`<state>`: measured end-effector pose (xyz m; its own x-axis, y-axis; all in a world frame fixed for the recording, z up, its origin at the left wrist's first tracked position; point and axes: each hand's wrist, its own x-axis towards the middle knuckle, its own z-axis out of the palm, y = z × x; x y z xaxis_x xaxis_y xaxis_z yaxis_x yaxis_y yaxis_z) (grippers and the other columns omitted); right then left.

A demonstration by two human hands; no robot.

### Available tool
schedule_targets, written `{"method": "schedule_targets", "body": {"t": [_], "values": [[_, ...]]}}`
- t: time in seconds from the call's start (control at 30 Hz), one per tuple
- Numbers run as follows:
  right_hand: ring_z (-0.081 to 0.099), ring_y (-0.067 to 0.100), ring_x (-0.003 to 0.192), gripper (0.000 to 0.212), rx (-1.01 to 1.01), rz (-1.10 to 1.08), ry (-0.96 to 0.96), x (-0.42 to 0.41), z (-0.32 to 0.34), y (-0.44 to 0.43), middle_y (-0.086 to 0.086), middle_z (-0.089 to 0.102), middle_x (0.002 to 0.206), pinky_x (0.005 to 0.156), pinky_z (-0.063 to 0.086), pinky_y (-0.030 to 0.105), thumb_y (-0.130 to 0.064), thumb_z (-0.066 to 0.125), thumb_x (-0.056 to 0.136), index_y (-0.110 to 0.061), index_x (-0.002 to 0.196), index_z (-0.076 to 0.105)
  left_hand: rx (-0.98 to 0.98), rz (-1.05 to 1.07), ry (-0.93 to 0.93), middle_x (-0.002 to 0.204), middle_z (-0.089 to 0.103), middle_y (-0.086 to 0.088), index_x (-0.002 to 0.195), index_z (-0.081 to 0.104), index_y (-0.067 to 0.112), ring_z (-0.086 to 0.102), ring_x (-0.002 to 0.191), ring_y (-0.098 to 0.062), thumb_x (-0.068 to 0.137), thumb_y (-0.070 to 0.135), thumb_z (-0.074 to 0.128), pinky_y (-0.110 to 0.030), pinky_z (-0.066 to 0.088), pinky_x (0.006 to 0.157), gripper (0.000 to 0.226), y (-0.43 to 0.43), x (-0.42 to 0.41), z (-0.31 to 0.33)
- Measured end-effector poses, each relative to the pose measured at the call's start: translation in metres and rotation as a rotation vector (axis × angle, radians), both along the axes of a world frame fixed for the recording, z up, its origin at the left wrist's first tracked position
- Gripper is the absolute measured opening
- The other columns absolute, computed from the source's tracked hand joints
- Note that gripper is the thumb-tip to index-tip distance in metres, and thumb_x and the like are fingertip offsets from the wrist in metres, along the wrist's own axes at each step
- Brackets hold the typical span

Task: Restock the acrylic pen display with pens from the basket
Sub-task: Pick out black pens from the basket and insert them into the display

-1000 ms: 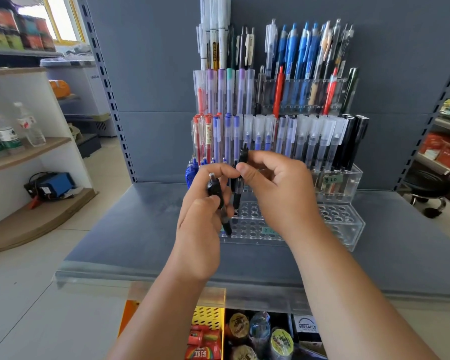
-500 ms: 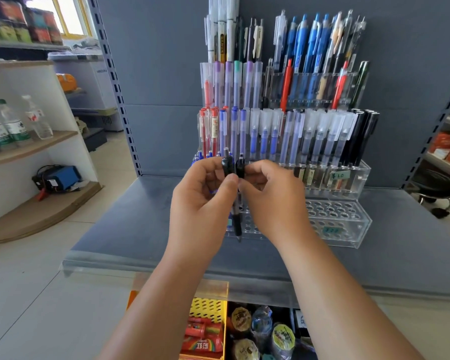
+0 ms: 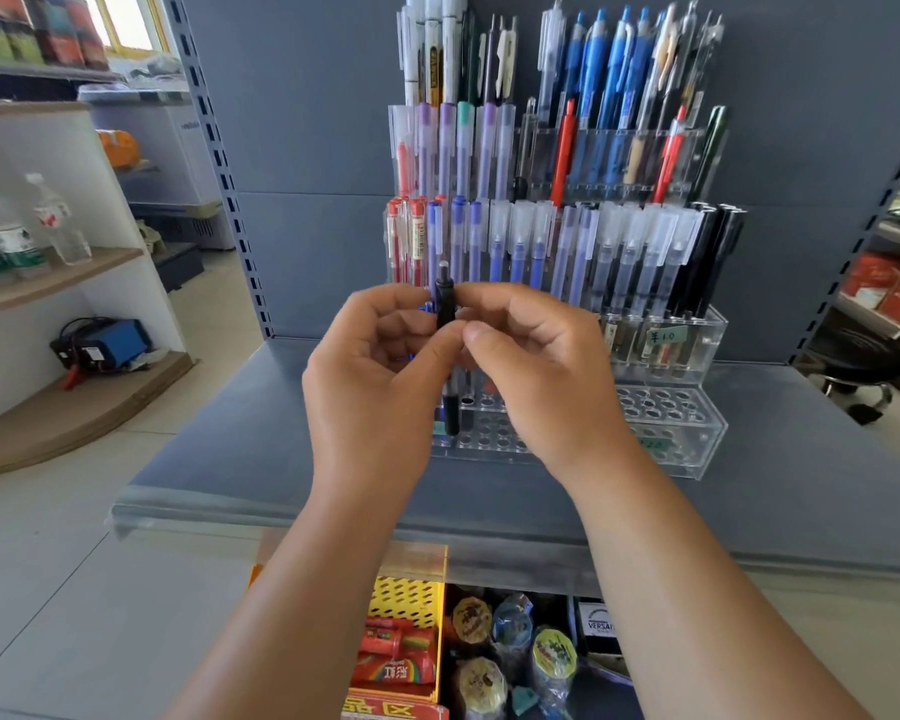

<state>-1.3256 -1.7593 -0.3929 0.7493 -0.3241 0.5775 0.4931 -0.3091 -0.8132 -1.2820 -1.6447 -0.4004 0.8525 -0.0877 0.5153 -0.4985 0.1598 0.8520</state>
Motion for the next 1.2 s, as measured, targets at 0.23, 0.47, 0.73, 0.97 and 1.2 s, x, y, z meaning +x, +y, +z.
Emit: {"method": "schedule_targets", "body": {"t": [0.23, 0.47, 0.73, 0.97, 1.2], "values": [[0.07, 0.0, 0.084, 0.017, 0.018, -0.043, 0.004, 0.003, 0.005, 0.002, -0.012, 0.074, 0.084, 0.074, 0.053, 0.014, -0.011, 0.066, 0.094, -0.028, 0.095, 0.07, 0.057, -0.073, -0.025, 0.088, 0.076, 0.006, 0.098, 0.072, 0.025, 0.073, 0.085, -0.01, 0.08, 0.005, 0.08, -0.025, 0.058, 0.079, 0.027, 0.0, 0.0, -0.001], [0.067, 0.008, 0.079, 0.011, -0.056, -0.223, -0.038, 0.005, 0.006, -0.004, -0.009, 0.072, 0.084, 0.072, 0.056, 0.02, -0.02, 0.066, 0.095, -0.03, 0.099, 0.067, 0.07, -0.026, -0.027, 0.077, 0.069, 0.015, 0.088, 0.069, 0.025, 0.064, 0.074, -0.005, 0.089, -0.007, 0.06, -0.015, 0.052, 0.069, 0.033, 0.004, 0.005, -0.006], [0.067, 0.007, 0.079, 0.01, -0.073, -0.285, -0.04, 0.007, 0.005, -0.008, -0.011, 0.071, 0.084, 0.072, 0.056, 0.021, -0.02, 0.066, 0.095, -0.029, 0.099, 0.067, 0.05, -0.044, 0.016, 0.07, 0.066, 0.014, 0.083, 0.067, 0.019, 0.061, 0.069, -0.004, 0.086, -0.014, 0.053, -0.016, 0.051, 0.066, 0.036, 0.006, 0.005, -0.005], [0.063, -0.008, 0.077, 0.017, -0.109, -0.325, 0.025, 0.01, -0.005, -0.009, -0.021, 0.067, 0.085, 0.068, 0.046, 0.006, -0.022, 0.069, 0.093, -0.018, 0.109, 0.073, 0.06, -0.094, 0.023, 0.077, 0.065, 0.005, 0.085, 0.065, 0.017, 0.062, 0.072, -0.007, 0.085, -0.018, 0.049, -0.016, 0.05, 0.067, 0.039, 0.002, 0.002, -0.005], [0.061, -0.011, 0.078, 0.016, -0.159, -0.361, 0.109, 0.019, -0.021, -0.005, -0.027, 0.063, 0.083, 0.068, 0.045, 0.005, -0.023, 0.068, 0.093, -0.019, 0.108, 0.074, 0.049, -0.124, 0.048, 0.082, 0.065, 0.001, 0.087, 0.064, 0.017, 0.064, 0.075, -0.008, 0.085, -0.02, 0.048, -0.018, 0.051, 0.07, 0.04, 0.002, 0.003, -0.004]]}}
